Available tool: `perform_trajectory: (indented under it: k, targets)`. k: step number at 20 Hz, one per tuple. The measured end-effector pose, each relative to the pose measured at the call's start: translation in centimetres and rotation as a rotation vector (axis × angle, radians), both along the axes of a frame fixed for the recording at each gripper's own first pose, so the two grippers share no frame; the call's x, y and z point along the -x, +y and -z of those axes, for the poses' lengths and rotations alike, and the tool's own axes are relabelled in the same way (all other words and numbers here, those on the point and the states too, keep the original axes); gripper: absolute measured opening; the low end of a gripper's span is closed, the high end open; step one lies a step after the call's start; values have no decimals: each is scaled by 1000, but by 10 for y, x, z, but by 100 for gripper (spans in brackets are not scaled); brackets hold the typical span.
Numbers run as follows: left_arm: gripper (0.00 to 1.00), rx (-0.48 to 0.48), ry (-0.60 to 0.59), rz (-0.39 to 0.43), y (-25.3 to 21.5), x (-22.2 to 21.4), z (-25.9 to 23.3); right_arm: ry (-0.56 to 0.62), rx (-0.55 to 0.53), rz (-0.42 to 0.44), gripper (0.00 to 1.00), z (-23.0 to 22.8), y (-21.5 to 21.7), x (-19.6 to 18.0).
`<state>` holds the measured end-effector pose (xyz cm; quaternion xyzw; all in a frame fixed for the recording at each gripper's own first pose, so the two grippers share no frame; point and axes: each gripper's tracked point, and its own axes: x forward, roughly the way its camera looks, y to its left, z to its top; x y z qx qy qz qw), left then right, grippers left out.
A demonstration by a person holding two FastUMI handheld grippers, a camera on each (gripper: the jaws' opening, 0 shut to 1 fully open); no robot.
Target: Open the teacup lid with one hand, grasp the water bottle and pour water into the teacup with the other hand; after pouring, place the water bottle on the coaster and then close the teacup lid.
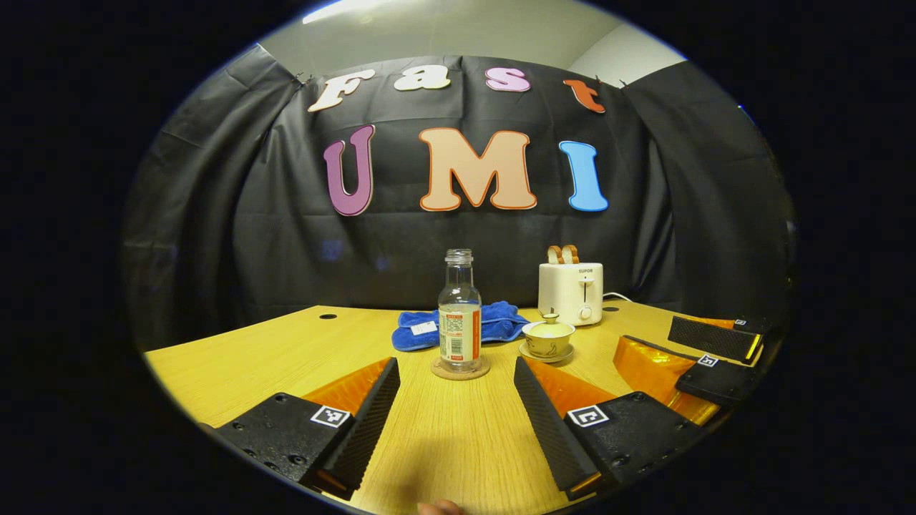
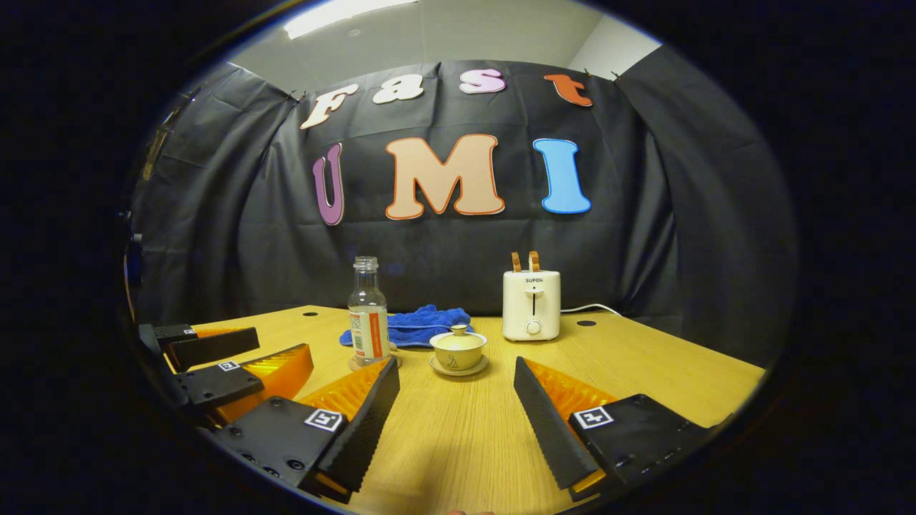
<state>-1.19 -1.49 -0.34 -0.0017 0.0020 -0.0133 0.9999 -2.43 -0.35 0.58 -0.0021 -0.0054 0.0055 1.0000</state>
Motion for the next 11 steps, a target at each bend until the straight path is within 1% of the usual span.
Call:
perform_trajectory:
  k: [11]
  targets:
    - [94, 0, -1, -17, 3, 2, 0, 5, 0, -9, 100, 1, 1, 1]
